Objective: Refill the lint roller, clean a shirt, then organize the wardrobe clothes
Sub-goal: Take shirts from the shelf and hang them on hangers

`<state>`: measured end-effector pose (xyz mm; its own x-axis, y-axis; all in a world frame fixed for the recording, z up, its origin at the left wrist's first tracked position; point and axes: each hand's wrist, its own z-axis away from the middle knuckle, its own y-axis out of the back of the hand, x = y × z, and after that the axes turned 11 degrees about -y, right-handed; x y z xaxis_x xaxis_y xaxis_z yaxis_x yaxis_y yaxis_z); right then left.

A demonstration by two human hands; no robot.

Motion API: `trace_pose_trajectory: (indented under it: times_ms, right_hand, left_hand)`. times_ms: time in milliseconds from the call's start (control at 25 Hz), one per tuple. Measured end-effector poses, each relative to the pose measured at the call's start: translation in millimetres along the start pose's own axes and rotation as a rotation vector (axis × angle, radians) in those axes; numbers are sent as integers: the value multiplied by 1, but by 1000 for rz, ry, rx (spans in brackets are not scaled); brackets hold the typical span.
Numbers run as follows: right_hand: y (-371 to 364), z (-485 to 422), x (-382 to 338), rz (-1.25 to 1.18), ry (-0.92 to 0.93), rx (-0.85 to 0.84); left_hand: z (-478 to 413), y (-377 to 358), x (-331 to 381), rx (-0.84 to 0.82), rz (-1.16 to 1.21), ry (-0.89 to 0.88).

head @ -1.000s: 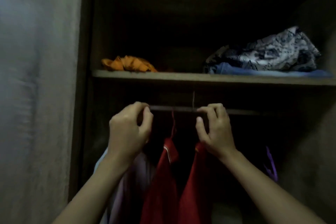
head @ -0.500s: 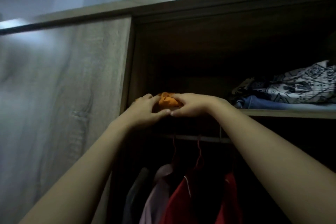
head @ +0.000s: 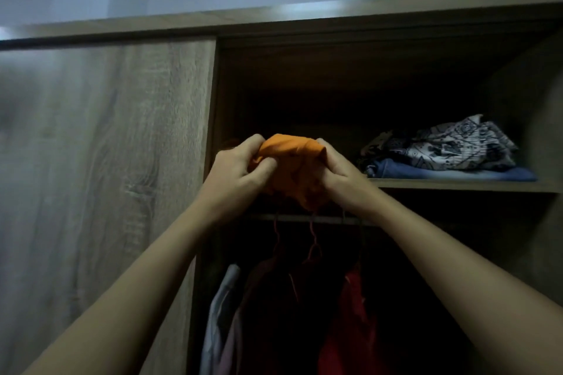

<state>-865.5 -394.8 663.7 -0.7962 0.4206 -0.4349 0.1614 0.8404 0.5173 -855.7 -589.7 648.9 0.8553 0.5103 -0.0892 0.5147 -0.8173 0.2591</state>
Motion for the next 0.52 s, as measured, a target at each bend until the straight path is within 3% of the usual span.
trace_pose_trajectory:
  times_ms: [160, 400, 520]
  right_hand:
    - [4, 48, -32, -121, -63, -56]
    - [27, 88, -62, -242, -227, 96]
    - [37, 102, -84, -268, -232, 177]
  left_hand:
    - [7, 21, 43, -39, 115, -17]
    - [9, 35, 92, -93, 272, 20]
    - [6, 37, 114, -66, 208, -41]
